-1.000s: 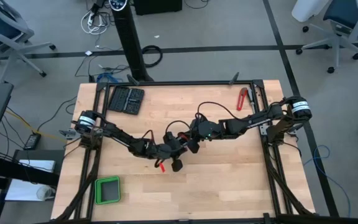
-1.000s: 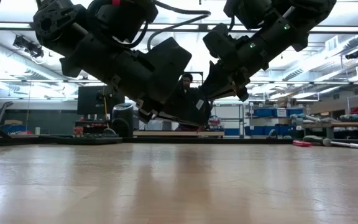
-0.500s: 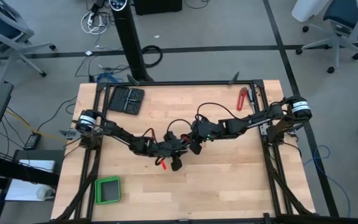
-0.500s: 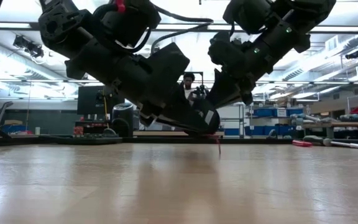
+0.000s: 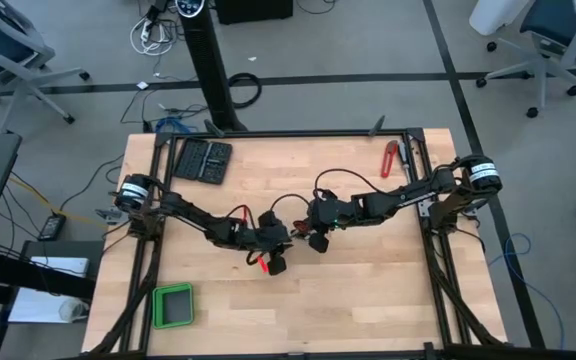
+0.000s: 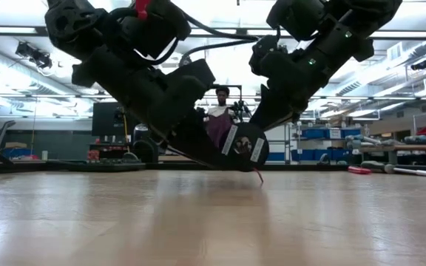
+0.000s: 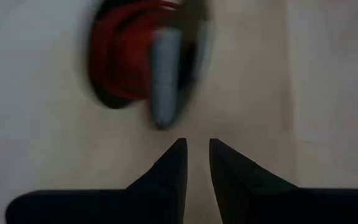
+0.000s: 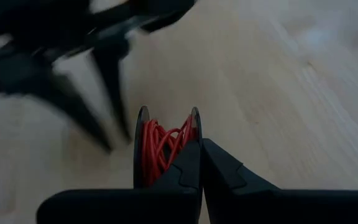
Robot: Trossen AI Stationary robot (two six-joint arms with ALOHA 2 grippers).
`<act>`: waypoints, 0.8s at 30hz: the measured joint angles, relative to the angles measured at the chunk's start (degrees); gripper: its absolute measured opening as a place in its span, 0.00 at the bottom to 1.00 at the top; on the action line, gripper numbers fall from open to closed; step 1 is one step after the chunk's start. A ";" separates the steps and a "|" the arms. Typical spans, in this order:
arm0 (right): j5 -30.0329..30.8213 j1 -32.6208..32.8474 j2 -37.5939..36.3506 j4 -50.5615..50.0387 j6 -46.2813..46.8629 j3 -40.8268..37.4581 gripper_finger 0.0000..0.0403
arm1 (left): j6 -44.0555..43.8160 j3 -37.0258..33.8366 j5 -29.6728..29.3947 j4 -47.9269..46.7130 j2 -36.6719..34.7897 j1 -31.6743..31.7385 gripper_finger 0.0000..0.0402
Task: Coil cords
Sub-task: Coil the red wire onto the black spool
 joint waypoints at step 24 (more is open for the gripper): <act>-1.70 0.21 -0.01 5.43 -3.16 -4.82 0.01 | 1.44 0.00 -0.63 -2.74 -1.83 2.06 0.18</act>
